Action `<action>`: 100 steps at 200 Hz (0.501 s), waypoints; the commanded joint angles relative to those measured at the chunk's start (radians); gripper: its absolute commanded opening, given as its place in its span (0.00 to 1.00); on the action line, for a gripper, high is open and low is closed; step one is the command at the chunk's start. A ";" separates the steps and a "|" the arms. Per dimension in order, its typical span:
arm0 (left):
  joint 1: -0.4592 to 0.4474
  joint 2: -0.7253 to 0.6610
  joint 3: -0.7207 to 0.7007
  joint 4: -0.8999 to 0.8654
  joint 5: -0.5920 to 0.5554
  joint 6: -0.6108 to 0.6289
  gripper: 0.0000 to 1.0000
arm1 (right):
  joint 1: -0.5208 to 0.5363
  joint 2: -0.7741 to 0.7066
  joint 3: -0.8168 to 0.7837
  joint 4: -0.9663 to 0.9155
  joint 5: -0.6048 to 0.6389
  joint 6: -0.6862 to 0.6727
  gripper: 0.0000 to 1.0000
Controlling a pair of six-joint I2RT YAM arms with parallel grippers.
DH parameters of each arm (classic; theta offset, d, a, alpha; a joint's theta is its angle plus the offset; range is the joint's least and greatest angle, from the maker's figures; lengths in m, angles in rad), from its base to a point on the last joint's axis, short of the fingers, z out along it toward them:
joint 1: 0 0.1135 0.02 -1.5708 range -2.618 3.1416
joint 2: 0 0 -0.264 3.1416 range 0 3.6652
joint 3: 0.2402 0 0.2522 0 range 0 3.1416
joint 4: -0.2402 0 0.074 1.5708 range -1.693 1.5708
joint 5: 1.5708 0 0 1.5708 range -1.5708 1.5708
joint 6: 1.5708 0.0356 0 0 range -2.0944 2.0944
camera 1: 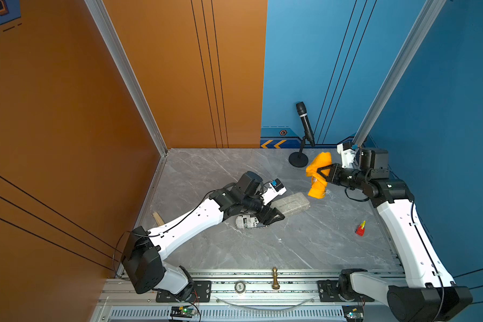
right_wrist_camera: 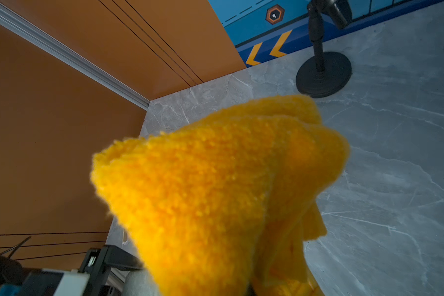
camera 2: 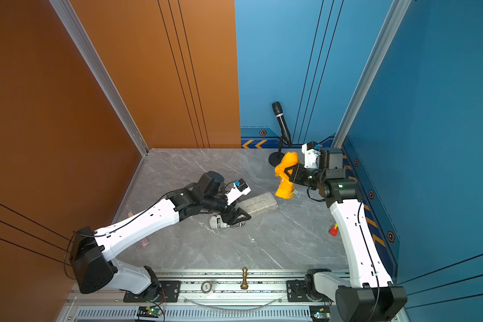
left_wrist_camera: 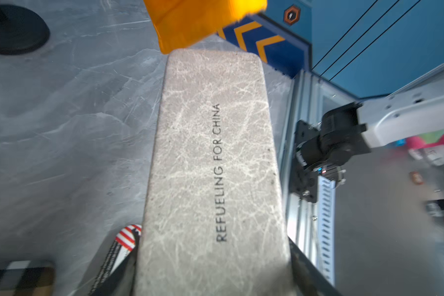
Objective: Wipe the eyeglass case
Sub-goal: Wipe the dirt from the eyeglass case.
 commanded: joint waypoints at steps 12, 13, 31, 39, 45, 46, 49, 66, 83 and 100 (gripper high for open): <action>-0.185 -0.029 -0.040 0.118 -0.576 0.411 0.27 | 0.108 0.053 0.122 -0.125 0.055 -0.053 0.00; -0.190 -0.029 -0.042 0.124 -0.588 0.419 0.27 | 0.111 0.055 0.125 -0.126 0.053 -0.052 0.00; -0.255 -0.021 -0.088 0.248 -0.780 0.559 0.27 | 0.178 0.093 0.131 -0.120 0.036 -0.039 0.00; -0.280 -0.019 -0.113 0.330 -0.853 0.623 0.26 | 0.215 0.109 0.121 -0.108 0.037 -0.033 0.00; -0.295 -0.020 -0.132 0.380 -0.895 0.665 0.25 | 0.242 0.121 0.109 -0.100 0.036 -0.030 0.00; -0.295 -0.021 -0.133 0.387 -0.900 0.671 0.25 | 0.246 0.124 0.107 -0.098 0.034 -0.029 0.00; -0.301 -0.021 -0.141 0.409 -0.915 0.686 0.25 | 0.257 0.130 0.104 -0.095 0.033 -0.028 0.00; -0.303 -0.025 -0.153 0.472 -0.968 0.725 0.26 | 0.295 0.152 0.053 -0.087 0.031 -0.027 0.00; -0.291 -0.031 -0.150 0.471 -0.969 0.725 0.26 | 0.282 0.131 -0.026 -0.085 0.022 -0.032 0.00; -0.268 -0.052 -0.152 0.443 -0.916 0.677 0.26 | 0.238 0.096 -0.105 -0.099 0.013 -0.047 0.00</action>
